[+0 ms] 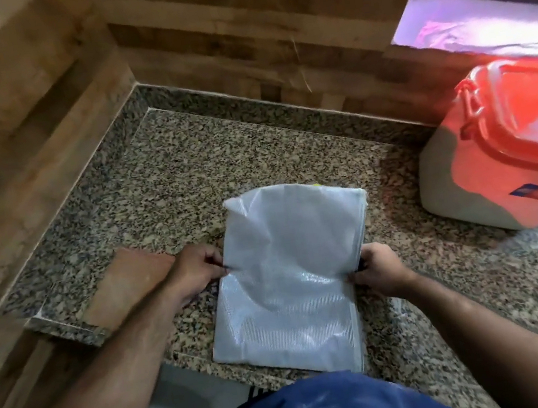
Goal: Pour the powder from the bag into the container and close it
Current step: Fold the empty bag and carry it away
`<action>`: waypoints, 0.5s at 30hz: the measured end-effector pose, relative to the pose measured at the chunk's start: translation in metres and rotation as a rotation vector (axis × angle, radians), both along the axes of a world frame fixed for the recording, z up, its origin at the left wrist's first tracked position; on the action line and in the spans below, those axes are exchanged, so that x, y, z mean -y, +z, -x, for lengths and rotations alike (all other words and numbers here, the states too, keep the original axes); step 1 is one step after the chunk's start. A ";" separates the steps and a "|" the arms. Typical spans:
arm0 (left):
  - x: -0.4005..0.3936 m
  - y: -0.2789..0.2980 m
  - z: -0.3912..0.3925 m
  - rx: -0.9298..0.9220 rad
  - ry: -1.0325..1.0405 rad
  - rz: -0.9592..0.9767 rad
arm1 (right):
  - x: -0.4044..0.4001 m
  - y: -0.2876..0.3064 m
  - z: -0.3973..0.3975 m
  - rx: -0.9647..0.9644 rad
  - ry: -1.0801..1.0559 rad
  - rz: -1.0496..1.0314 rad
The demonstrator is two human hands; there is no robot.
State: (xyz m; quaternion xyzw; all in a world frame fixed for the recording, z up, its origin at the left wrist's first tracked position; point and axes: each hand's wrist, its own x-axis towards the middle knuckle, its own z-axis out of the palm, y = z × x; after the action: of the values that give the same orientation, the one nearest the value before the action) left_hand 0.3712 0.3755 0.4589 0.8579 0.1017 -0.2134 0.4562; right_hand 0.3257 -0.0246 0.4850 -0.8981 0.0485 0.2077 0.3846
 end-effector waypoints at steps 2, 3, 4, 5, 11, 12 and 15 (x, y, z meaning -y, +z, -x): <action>-0.002 -0.002 0.000 0.027 -0.042 -0.003 | 0.003 0.004 -0.001 0.032 0.094 0.027; -0.003 -0.004 0.001 0.037 -0.045 0.014 | 0.003 0.007 0.000 0.011 0.093 -0.036; -0.004 -0.005 0.002 0.056 -0.047 0.033 | 0.004 0.008 0.000 -0.015 0.070 -0.130; -0.006 -0.007 0.002 0.058 -0.055 0.050 | 0.004 0.008 -0.001 -0.038 0.033 -0.208; -0.003 -0.001 0.000 -0.028 -0.140 0.217 | 0.002 -0.001 -0.004 0.018 -0.025 -0.206; -0.001 -0.002 -0.003 0.000 -0.149 0.197 | 0.002 -0.003 -0.004 0.047 -0.042 -0.192; 0.002 -0.003 -0.008 0.036 -0.176 0.125 | 0.007 -0.001 -0.002 0.136 -0.129 -0.122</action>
State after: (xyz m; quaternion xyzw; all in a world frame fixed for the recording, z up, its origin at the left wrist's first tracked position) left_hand 0.3787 0.3738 0.4559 0.8371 0.0041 -0.2434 0.4900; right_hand 0.3279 -0.0312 0.4838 -0.8801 0.0671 0.1236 0.4535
